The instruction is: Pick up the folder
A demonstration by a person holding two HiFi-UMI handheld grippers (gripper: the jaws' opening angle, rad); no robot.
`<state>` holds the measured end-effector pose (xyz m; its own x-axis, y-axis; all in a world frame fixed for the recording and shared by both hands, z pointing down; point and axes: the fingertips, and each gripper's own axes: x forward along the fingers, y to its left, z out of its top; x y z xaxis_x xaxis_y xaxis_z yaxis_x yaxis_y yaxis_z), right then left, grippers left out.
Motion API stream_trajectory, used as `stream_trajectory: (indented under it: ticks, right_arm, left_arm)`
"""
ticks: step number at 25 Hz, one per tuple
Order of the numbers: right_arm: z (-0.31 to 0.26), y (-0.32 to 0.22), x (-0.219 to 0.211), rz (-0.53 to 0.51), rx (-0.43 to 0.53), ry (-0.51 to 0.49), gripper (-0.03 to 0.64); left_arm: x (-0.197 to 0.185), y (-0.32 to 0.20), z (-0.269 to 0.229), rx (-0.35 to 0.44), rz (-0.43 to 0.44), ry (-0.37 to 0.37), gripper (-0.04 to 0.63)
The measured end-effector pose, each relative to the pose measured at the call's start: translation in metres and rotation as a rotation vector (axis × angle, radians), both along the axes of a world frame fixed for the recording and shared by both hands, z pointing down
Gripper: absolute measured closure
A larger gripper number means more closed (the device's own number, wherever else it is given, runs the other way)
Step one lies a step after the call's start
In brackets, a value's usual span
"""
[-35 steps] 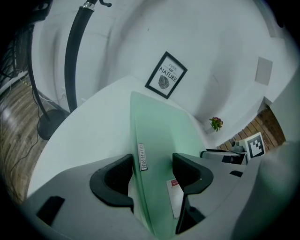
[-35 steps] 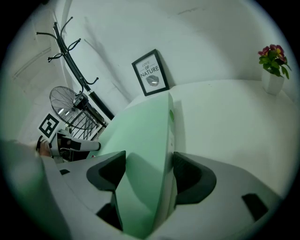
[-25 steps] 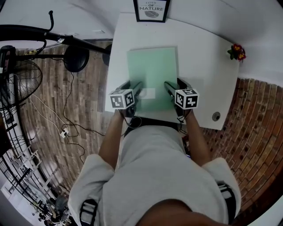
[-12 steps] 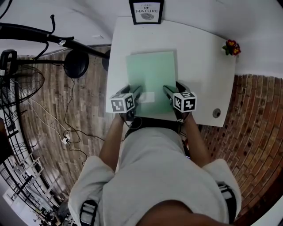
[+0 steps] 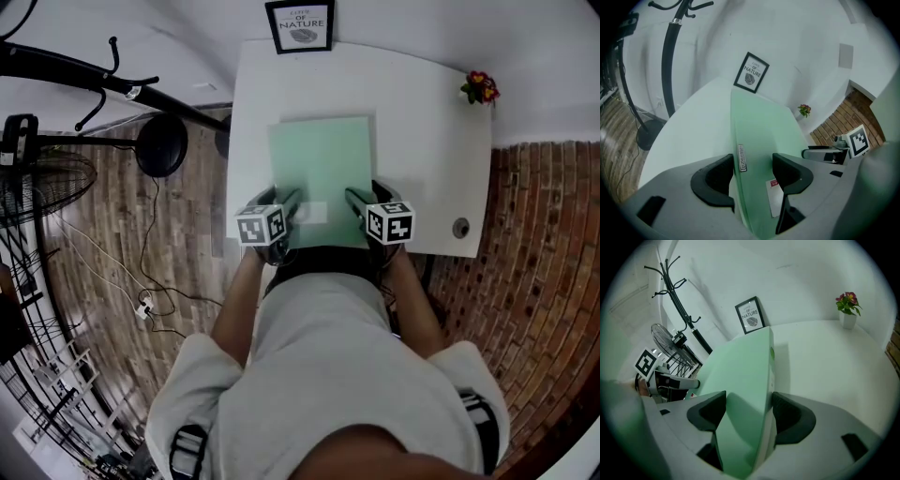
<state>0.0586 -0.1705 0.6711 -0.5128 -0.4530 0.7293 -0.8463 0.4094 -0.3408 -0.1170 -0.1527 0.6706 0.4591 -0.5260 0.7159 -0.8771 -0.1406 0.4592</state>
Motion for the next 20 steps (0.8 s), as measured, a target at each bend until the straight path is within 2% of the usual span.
stream_trajectory:
  ticks: [10,20]
  right_arm:
    - [-0.005,0.03,0.003,0.055,0.03,0.004,0.307]
    - [-0.025,0.051,-0.006,0.098,0.091,0.01,0.308]
  left_arm:
    - [0.002,0.021,-0.004,0.027,0.061,-0.012,0.331]
    - [-0.007,0.034,-0.026,0.104,0.103,-0.047,0.331]
